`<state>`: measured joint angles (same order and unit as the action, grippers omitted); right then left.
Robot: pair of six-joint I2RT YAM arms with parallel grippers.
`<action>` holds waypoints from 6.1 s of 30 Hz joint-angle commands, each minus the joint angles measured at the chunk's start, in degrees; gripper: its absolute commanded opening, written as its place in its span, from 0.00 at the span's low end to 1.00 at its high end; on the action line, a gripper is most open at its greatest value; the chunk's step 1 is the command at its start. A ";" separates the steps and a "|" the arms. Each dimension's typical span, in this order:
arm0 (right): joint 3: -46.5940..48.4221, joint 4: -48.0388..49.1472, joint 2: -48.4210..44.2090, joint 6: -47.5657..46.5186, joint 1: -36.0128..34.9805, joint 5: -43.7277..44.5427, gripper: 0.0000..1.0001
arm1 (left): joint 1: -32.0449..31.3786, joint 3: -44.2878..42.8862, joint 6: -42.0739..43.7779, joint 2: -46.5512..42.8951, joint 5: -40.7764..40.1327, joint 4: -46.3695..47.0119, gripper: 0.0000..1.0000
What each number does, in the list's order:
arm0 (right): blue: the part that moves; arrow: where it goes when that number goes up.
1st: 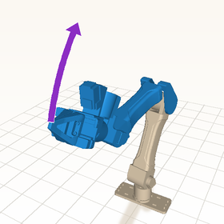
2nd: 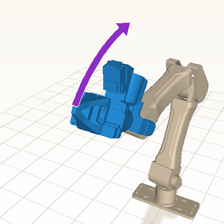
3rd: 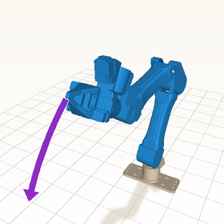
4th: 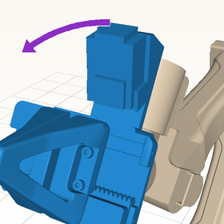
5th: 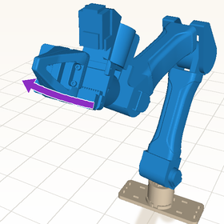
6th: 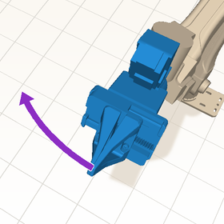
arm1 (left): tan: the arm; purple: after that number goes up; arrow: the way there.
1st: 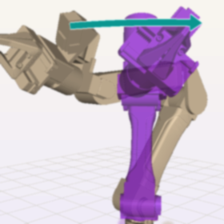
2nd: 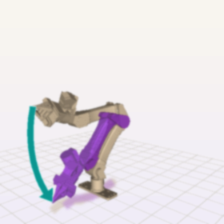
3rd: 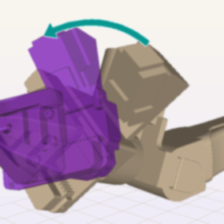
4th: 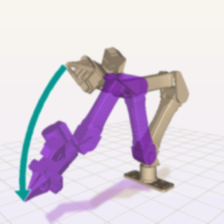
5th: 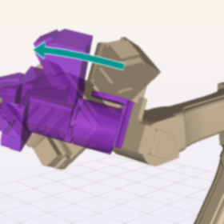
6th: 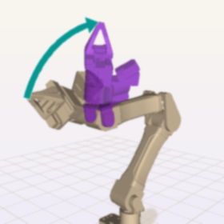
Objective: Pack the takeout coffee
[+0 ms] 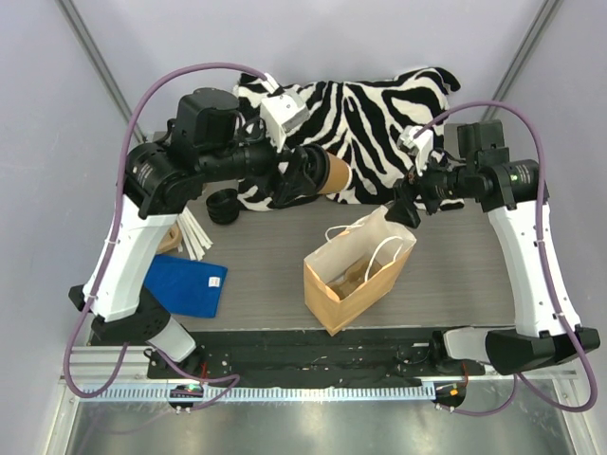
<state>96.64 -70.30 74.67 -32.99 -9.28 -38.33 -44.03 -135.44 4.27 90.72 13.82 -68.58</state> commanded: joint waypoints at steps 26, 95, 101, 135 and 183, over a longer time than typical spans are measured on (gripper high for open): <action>-12.09 -1.68 -13.32 16.29 -0.21 7.57 0.53 | -24.17 2.54 1.88 0.69 -16.73 3.45 0.17; -13.84 12.55 -15.78 5.31 -0.21 -3.86 0.77 | -26.90 35.33 10.84 -13.81 -17.78 12.24 0.10; -19.99 17.47 -19.03 -5.83 -0.21 -11.32 0.79 | -26.90 37.43 12.51 -15.04 -17.25 11.18 0.10; -32.48 32.95 -18.77 -26.86 -16.56 -11.68 0.58 | -26.90 37.70 12.25 -13.28 -17.60 9.60 0.09; -15.52 29.00 -3.57 -13.85 -16.83 -8.78 0.80 | -26.81 47.37 23.41 -17.59 -15.76 9.96 0.06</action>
<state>77.41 -42.13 72.36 -42.89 -25.67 -43.33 -70.76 -88.16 26.46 73.38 -2.33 -59.77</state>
